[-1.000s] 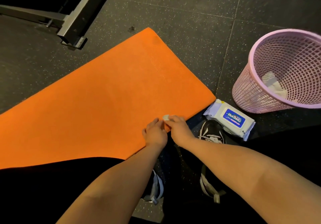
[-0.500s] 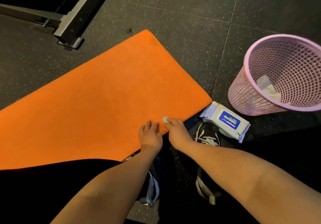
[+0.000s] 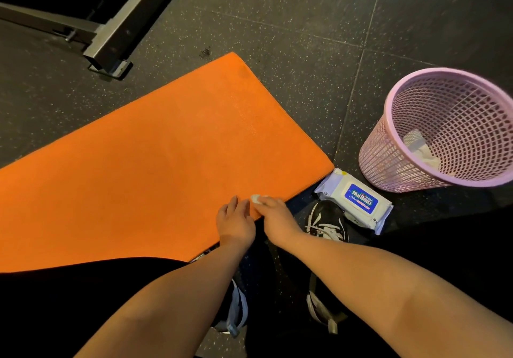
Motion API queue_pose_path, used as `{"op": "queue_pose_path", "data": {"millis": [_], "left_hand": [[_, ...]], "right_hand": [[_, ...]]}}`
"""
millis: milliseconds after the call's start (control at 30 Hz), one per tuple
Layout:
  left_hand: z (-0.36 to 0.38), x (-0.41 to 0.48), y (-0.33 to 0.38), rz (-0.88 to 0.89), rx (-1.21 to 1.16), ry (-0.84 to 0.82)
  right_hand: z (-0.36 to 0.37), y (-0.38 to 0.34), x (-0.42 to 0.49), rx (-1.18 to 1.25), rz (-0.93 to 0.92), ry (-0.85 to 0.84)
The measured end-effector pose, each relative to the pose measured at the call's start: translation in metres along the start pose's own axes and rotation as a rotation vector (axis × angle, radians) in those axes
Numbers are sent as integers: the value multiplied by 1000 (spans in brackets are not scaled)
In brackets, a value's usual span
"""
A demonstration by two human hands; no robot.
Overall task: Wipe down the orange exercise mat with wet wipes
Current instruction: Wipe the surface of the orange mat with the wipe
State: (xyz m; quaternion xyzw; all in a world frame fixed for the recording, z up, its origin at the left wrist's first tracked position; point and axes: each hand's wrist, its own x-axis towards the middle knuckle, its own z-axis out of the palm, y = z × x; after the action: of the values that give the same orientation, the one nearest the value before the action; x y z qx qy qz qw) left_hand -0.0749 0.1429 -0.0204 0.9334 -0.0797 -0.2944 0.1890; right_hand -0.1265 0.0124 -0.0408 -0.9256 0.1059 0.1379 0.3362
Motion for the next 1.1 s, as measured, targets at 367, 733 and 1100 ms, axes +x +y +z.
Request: {"op": "queue_pose_path", "data": {"millis": [367, 733, 1100], "left_hand": [[-1, 2, -6, 18, 1, 38], [-7, 9, -9, -32, -112, 135], [-5, 9, -26, -35, -267, 164]], "right_hand": [[-24, 13, 20, -117, 149, 144], [-22, 17, 40, -131, 98, 152], [3, -24, 47, -155, -240, -139]]}}
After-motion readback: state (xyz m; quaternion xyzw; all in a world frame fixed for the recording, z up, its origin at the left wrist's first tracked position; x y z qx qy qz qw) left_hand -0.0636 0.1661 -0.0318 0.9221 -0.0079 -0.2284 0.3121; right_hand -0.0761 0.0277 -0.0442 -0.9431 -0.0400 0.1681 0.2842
